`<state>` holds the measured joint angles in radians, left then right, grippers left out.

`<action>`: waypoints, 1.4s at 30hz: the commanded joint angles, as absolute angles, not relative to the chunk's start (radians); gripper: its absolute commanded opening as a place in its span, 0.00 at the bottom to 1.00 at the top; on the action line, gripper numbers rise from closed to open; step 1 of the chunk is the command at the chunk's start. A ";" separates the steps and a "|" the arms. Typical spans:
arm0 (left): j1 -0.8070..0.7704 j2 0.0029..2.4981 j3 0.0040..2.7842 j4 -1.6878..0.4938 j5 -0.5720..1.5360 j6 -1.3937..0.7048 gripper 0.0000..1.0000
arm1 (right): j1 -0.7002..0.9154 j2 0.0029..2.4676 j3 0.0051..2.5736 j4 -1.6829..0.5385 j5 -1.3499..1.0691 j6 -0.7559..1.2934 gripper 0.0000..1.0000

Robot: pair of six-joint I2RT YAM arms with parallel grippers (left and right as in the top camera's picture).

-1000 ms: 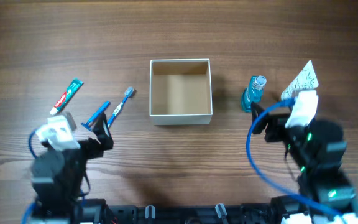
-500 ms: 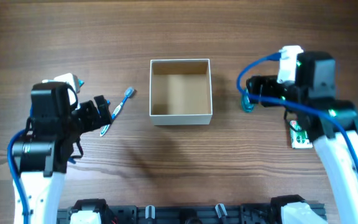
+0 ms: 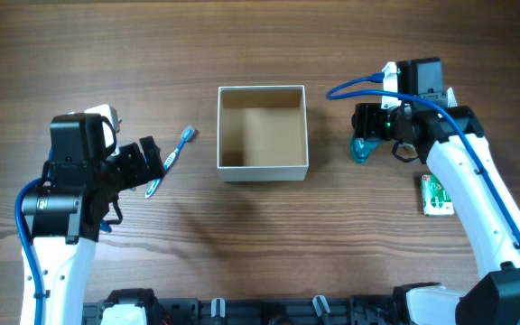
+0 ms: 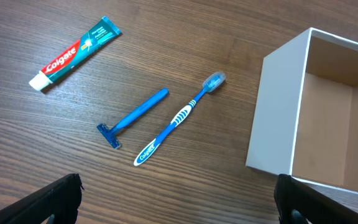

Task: Pack container
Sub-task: 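Grasp the blue Listerine bottle with the right gripper, then lift the bottle and lower it into the white box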

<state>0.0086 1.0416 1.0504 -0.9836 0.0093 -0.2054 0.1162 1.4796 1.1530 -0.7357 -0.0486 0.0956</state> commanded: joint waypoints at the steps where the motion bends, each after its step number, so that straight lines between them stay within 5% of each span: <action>1: 0.015 1.042 1.069 -0.981 0.029 -0.218 1.00 | 0.113 1.487 1.172 -0.725 -0.015 0.116 0.67; 10: 0.015 1.042 1.069 -0.981 0.029 -0.218 1.00 | 0.113 1.487 1.172 -0.722 -0.015 0.115 0.44; 19: 0.015 1.042 1.069 -0.981 0.029 -0.218 1.00 | 0.113 1.487 1.172 -0.719 -0.015 0.115 0.32; 25: 0.015 1.042 1.069 -0.981 0.029 -0.218 1.00 | 0.113 1.487 1.172 -0.709 -0.015 0.115 0.06; 42: 0.015 1.042 1.069 -0.982 0.029 -0.218 1.00 | 0.226 1.281 1.385 -0.817 -0.007 0.157 0.04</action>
